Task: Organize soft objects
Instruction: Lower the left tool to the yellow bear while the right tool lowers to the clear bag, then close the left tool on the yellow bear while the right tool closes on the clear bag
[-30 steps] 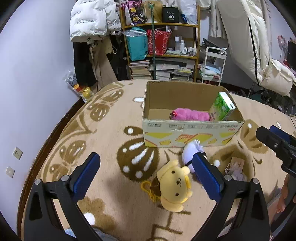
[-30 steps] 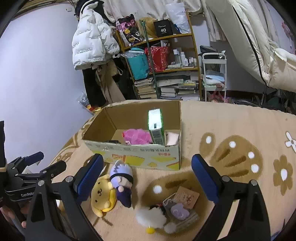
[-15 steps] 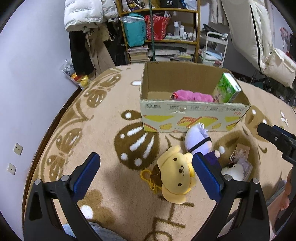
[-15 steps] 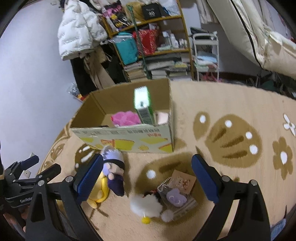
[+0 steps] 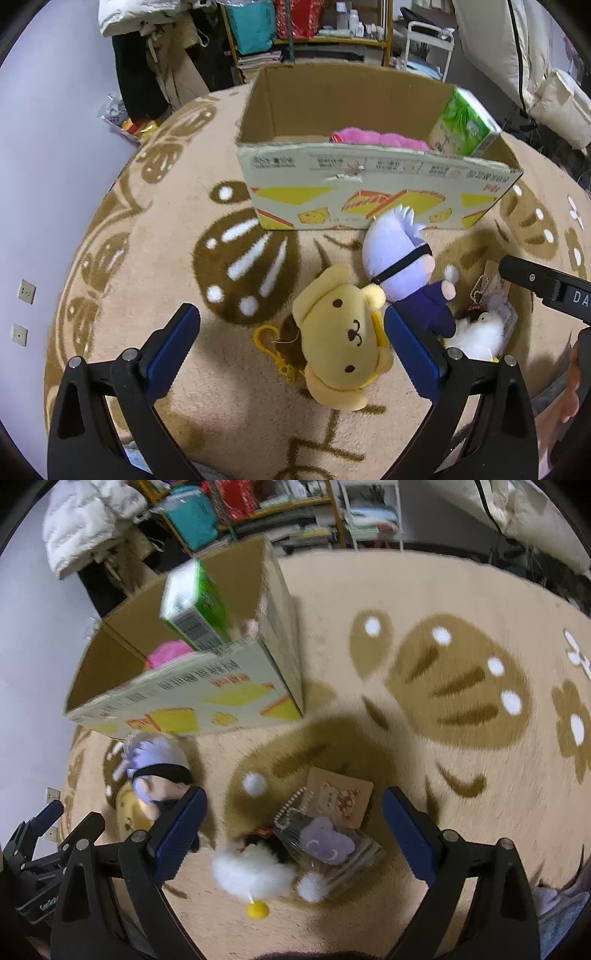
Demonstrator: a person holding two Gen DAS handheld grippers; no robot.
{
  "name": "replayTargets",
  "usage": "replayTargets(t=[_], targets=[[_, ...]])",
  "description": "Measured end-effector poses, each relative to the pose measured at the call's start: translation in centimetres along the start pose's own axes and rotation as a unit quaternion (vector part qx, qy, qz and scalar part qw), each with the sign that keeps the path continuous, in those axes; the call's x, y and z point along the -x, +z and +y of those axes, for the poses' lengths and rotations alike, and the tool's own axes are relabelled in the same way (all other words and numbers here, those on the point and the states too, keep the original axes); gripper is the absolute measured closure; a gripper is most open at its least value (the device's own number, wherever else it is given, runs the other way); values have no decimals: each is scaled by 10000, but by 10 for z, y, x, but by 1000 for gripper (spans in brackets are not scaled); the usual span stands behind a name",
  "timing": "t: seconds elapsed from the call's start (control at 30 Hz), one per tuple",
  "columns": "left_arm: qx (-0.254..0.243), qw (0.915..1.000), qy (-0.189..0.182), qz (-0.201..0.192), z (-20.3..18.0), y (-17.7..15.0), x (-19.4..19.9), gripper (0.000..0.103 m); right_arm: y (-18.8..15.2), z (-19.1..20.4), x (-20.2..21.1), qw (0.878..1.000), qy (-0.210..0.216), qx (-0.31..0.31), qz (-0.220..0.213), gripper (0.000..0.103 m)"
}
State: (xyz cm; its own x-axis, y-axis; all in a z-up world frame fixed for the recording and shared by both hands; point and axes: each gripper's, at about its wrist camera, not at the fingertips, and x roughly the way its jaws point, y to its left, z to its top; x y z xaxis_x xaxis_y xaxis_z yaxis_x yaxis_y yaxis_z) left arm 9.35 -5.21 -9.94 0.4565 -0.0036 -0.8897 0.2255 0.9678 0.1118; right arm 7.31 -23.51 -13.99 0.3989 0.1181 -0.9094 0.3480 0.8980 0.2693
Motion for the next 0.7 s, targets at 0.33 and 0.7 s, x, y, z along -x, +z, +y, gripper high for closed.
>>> replayTargets(t=[0.33, 0.7], targets=[[-150, 9986, -140, 480, -11, -2, -29, 4, -1, -12, -34, 9969, -155, -304, 708, 10], [-412, 9957, -69, 829, -23, -10, -53, 4, -8, -6, -53, 9929, -348, -169, 1123, 20]])
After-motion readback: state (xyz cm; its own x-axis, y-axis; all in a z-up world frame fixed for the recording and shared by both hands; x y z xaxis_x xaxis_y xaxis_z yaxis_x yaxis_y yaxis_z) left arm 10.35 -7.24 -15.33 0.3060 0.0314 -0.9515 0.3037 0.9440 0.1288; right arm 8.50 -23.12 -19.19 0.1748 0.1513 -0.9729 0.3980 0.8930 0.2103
